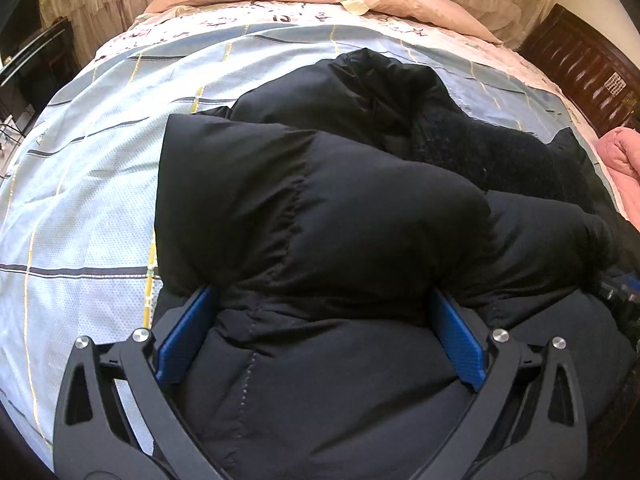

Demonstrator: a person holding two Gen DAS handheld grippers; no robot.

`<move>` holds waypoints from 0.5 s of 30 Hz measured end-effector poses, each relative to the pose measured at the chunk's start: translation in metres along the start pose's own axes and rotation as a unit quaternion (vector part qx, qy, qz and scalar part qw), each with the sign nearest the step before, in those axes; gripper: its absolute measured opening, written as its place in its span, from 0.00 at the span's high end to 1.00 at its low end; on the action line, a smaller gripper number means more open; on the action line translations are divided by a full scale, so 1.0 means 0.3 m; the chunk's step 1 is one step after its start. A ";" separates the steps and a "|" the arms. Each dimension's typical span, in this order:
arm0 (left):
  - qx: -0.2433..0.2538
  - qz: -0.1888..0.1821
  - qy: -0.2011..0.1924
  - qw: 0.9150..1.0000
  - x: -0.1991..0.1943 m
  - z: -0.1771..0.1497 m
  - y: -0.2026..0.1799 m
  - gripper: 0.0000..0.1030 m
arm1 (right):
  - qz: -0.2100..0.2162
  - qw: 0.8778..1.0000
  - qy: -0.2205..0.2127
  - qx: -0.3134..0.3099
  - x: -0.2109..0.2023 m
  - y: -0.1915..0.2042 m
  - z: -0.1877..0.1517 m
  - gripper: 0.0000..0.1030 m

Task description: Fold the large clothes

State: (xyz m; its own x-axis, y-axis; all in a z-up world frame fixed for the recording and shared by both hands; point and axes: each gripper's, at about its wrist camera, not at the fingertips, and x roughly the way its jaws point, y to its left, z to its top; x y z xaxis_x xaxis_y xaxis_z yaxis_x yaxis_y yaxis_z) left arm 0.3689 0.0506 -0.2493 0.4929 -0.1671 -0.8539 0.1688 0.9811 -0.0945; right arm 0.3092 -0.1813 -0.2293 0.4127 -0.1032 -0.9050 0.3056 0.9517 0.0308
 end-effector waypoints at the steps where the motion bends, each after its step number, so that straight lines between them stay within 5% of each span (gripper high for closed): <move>1: 0.001 0.002 0.000 1.000 0.001 -0.001 -0.001 0.02 | 0.012 1.000 0.001 0.014 0.015 -0.011 -0.010 0.01; 7: -0.002 0.027 0.030 0.999 -0.022 0.042 -0.028 0.02 | 0.042 0.998 0.001 0.054 -0.063 -0.069 0.015 0.01; 9: 0.011 0.050 0.016 0.999 -0.096 0.092 -0.104 0.02 | 0.043 0.995 -0.056 0.068 -0.194 -0.114 0.017 0.01; 11: 0.016 0.029 -0.010 0.999 -0.189 0.140 -0.223 0.02 | 0.041 0.991 -0.099 0.075 -0.314 -0.220 0.014 0.01; 15: 0.040 -0.001 0.000 0.999 -0.231 0.171 -0.505 0.02 | -0.001 0.990 -0.076 0.121 -0.366 -0.499 0.004 0.01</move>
State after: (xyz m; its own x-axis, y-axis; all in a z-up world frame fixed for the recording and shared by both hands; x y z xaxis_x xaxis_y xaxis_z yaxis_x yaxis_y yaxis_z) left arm 0.3530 -0.0914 -0.1495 0.4929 -0.1698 -0.8533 0.2379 0.9697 -0.0556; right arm 0.2193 -0.3127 -0.1340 0.5309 -0.1642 -0.8314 0.4949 0.8565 0.1469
